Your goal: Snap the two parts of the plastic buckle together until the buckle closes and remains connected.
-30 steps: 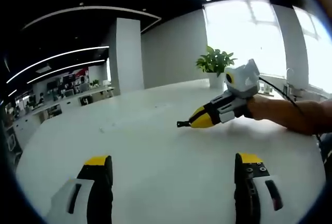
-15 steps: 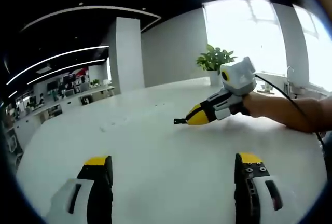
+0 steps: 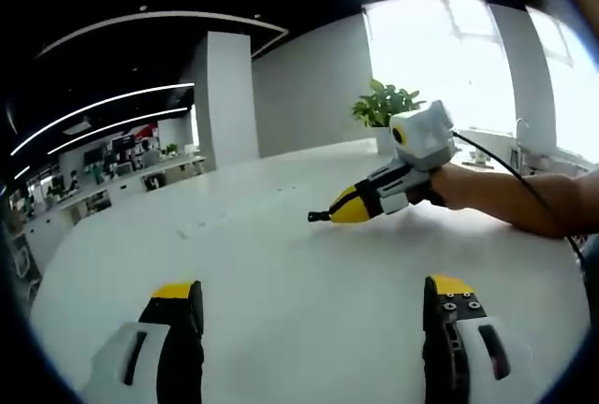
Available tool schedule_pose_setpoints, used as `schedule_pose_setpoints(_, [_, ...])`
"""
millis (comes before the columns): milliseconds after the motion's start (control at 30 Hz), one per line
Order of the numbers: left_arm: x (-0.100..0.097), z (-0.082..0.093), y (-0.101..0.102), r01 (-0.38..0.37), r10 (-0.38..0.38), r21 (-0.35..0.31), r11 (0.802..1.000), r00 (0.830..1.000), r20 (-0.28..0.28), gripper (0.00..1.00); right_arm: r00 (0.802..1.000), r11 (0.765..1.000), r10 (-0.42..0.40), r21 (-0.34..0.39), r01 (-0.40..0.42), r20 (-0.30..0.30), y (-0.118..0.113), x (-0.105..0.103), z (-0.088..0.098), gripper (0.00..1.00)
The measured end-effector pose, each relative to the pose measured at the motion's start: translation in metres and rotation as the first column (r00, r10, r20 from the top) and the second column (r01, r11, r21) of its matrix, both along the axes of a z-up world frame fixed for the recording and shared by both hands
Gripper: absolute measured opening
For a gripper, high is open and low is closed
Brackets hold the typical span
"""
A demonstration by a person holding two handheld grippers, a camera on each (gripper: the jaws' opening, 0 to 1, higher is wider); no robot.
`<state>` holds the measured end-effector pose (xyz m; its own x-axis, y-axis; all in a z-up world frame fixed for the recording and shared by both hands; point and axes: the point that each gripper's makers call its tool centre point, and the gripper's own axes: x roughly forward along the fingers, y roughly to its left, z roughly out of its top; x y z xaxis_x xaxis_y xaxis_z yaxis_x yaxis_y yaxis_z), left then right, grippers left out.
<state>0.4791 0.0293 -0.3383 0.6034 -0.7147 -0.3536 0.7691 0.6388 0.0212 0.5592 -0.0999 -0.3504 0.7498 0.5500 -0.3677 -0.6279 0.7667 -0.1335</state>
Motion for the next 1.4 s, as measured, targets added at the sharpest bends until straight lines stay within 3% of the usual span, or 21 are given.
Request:
schedule_pose_setpoints(367, [-0.002,-0.001,-0.002,0.004,-0.004,0.006,1.0,1.0,-0.002,0.99,1.0,1.0,0.008,-0.003,-0.008,-0.003,0.005,0.013,0.0,0.1])
schedule_pose_setpoints(500, [-0.005,0.004,-0.001,0.002,-0.003,-0.043,0.999,1.0,-0.018,0.99,1.0,1.0,0.007,-0.004,-0.007,-0.006,0.006,0.021,-0.001,0.1])
schedule_pose_setpoints(967, [-0.01,0.001,0.002,0.0,0.0,-0.013,1.0,1.0,-0.01,0.99,1.0,1.0,0.005,-0.008,-0.005,-0.024,0.002,0.029,-0.006,0.1])
schedule_pose_setpoints(1133, [-0.007,-0.002,0.001,-0.006,0.005,-0.017,1.0,0.999,-0.04,0.99,1.0,1.0,0.003,-0.017,-0.003,-0.027,0.001,0.029,-0.009,0.1])
schedule_pose_setpoints(1400, [-0.01,0.0,0.0,-0.011,0.011,-0.009,1.0,1.0,-0.025,0.99,1.0,1.0,-0.003,0.004,0.003,-0.012,0.006,0.043,-0.001,0.1])
